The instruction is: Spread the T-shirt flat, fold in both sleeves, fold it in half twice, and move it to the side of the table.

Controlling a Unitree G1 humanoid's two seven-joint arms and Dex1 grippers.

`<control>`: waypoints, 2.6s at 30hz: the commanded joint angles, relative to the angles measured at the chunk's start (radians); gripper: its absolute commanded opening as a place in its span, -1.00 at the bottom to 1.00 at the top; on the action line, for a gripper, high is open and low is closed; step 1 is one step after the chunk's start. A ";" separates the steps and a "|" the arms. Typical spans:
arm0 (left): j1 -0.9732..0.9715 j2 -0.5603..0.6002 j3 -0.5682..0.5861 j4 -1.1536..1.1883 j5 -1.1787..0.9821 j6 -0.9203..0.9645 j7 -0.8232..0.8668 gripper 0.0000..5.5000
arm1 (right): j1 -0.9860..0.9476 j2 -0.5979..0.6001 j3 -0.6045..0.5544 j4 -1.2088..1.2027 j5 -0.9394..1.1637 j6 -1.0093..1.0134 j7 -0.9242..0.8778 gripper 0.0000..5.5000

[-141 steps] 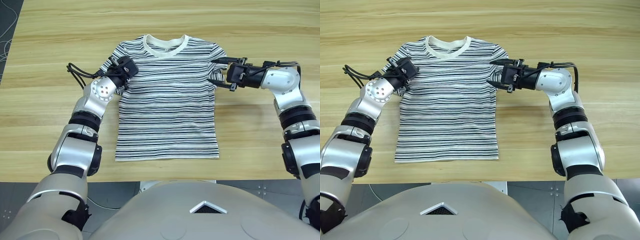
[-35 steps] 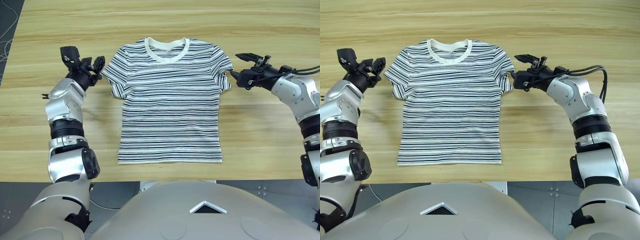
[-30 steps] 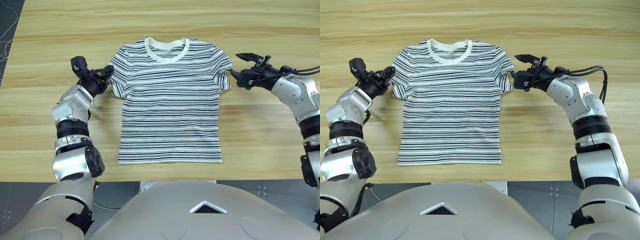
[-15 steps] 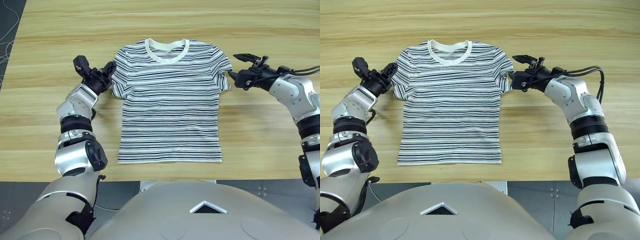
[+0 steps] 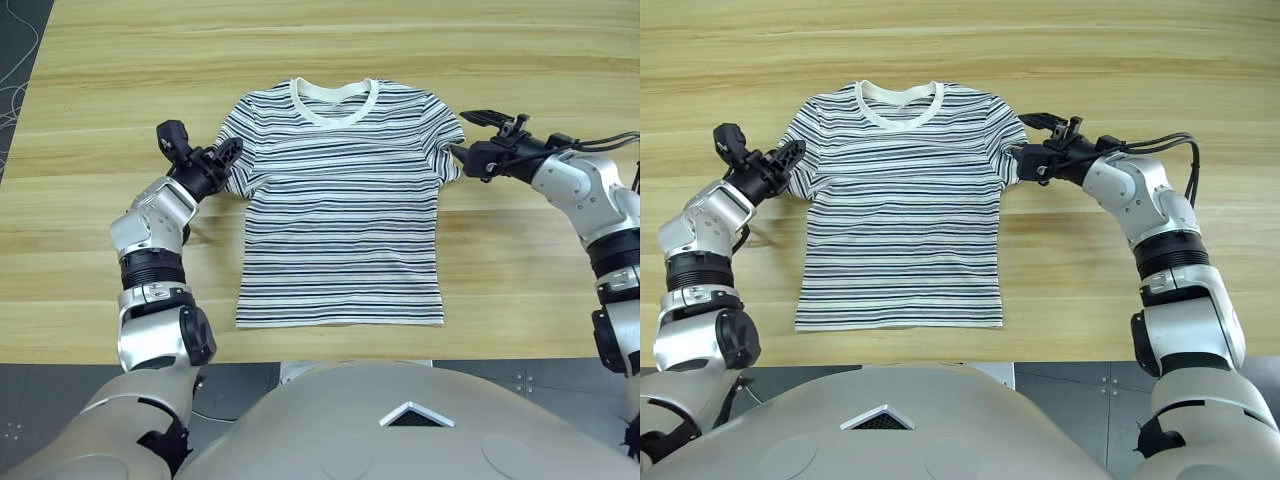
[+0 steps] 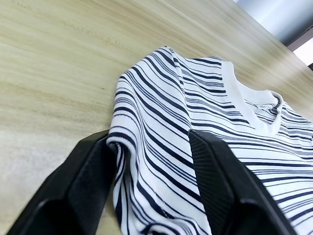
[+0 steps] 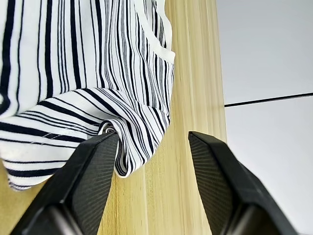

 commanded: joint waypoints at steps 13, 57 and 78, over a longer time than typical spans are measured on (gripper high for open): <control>0.031 -0.048 0.002 0.190 0.023 0.031 0.040 -0.62 | 0.002 0.013 0.009 0.012 0.000 0.013 0.002 -0.03; -0.027 -0.073 0.049 -0.125 -0.046 0.021 0.049 -0.95 | -0.098 0.101 0.110 0.141 -0.042 -0.005 -0.024 -0.03; 0.002 -0.121 -0.138 -0.206 0.022 0.046 0.021 -0.95 | -0.101 0.113 0.124 0.133 -0.044 -0.011 -0.026 -0.03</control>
